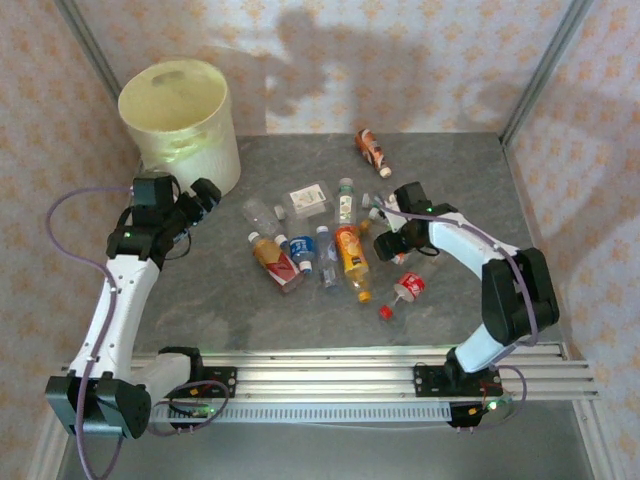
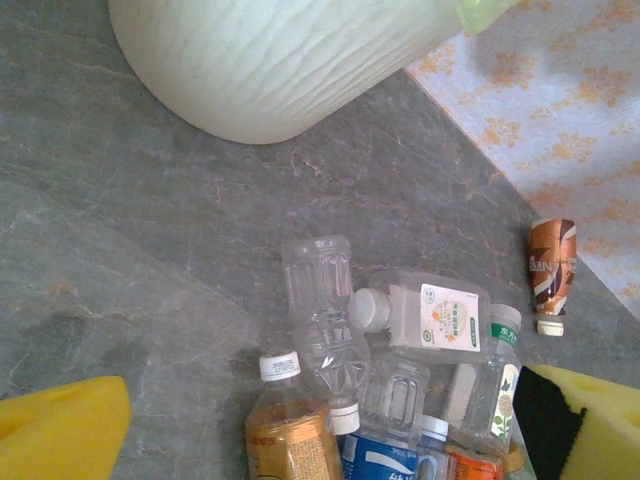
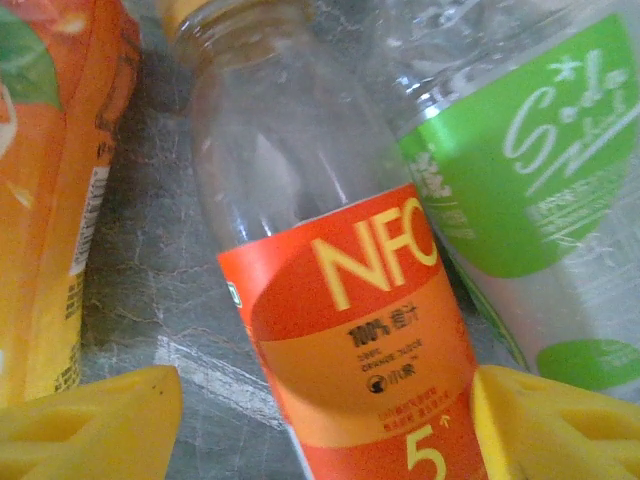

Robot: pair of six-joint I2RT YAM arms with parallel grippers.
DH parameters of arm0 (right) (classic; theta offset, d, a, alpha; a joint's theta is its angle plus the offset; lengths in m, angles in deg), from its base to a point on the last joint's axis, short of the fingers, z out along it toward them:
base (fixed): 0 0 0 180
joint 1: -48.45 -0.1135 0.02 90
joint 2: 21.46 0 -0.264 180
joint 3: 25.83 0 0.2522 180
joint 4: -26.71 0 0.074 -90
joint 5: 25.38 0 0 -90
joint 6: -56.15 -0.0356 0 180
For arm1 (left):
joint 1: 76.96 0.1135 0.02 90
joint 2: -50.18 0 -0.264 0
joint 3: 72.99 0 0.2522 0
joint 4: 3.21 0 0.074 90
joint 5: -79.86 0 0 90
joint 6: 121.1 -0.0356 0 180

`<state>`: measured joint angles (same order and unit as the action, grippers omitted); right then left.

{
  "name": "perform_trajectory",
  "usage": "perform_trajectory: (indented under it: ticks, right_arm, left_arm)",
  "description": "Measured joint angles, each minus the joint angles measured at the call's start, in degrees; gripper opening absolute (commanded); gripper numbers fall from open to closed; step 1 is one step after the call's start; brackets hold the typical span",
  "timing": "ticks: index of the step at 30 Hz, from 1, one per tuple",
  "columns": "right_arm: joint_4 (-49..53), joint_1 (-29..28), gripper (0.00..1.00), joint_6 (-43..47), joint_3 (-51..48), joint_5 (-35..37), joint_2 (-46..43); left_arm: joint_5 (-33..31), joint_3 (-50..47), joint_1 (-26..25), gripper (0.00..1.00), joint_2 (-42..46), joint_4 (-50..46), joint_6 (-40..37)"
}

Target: Put the plastic bottles in the bin

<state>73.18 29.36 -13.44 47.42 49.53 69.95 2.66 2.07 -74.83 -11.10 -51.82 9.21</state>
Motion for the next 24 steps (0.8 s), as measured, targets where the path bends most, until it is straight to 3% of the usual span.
perform_trajectory:
  ticks: [24]
  right_arm:
    - [-2.6,-4.7,0.66,2.4,-2.6,9.1,4.6]
  left_arm:
    - [0.0,-0.5,0.0,1.0,-2.9,0.8,1.9]
